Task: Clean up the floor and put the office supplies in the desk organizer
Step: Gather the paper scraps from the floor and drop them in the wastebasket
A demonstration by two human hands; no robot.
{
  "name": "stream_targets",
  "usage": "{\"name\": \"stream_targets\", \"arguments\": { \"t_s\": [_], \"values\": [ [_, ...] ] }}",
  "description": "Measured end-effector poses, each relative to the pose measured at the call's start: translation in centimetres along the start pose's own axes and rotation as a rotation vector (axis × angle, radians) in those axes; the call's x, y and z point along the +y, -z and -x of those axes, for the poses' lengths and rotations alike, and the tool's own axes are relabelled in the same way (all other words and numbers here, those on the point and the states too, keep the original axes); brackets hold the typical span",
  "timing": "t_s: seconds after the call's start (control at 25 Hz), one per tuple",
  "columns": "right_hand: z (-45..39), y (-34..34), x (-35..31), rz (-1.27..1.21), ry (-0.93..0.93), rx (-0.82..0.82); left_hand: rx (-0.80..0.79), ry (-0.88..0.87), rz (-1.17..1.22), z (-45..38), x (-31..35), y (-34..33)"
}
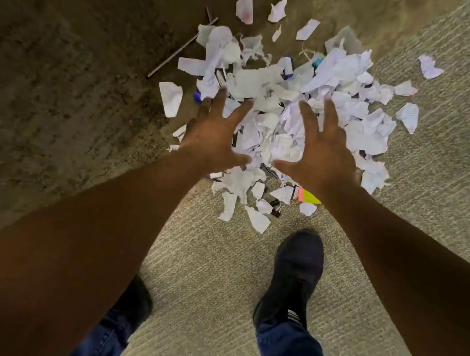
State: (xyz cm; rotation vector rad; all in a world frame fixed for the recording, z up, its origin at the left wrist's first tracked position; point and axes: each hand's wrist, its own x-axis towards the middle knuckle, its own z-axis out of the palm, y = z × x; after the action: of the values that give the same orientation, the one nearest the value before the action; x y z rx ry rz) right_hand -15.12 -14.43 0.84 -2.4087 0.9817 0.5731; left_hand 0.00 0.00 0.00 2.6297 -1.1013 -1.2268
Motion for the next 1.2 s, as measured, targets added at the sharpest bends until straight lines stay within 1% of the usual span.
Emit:
{"name": "stream_targets", "arguments": {
  "t_s": [0.12,0.2,0.28,0.4,0.48,0.6,0.68,0.72,0.76,0.84,0.88,0.96,1.08,1.2],
  "values": [
    [-1.0,-1.6,-1.0,0.116,0.053,-0.068,-0.037,-0.034,-0.088,-1.4,0.7,-1.5],
    [-1.4,-2.5,-1.3,0.2,0.066,-0.1,0.02,-0.064,-0.151,-1.5,1.5,-2.9],
    [-1.4,-2.9,-1.2,0.286,0.11,-0.066,0.112,-0.126,-0.199,-1.1,2.2,-4.1],
    [-1.3,-2.8,-0.7,0.306,0.177,-0.031,0.178,-0.173,-0.162,-1.2,2.4,-4.4],
    [-1.3,-2.7,-0.2,0.236,0.189,-0.041,0.193,-0.181,-0.09,-1.0,2.1,-4.5],
    [-1.0,-2.3,0.3,0.055,0.176,-0.042,0.267,-0.09,0.177,0.5,1.6,-4.1],
    [-0.1,-1.8,0.2,-0.094,0.147,0.005,0.328,0.041,0.37,1.9,1.3,-3.4],
    [0.4,-1.5,0.0,-0.168,0.113,0.042,0.33,0.123,0.506,2.6,1.1,-3.2],
    [1.0,-1.1,-0.3,-0.238,0.074,0.087,0.304,0.211,0.663,3.3,0.9,-2.8],
    [2.3,-0.1,-1.1,-0.342,-0.005,0.148,0.193,0.372,0.967,4.7,0.4,-1.7],
    [2.9,0.6,-1.6,-0.371,-0.034,0.156,0.153,0.423,1.065,5.5,0.2,-1.0],
    [3.9,2.1,-2.6,-0.41,-0.077,0.152,0.129,0.467,1.183,7.0,-0.1,0.6],
    [5.3,4.7,-5.2,-0.472,-0.129,0.159,0.172,0.458,1.317,9.6,-0.5,3.9],
    [6.5,6.9,-8.2,-0.532,-0.154,0.146,0.226,0.451,1.391,12.3,-1.7,6.8]
  ]
}}
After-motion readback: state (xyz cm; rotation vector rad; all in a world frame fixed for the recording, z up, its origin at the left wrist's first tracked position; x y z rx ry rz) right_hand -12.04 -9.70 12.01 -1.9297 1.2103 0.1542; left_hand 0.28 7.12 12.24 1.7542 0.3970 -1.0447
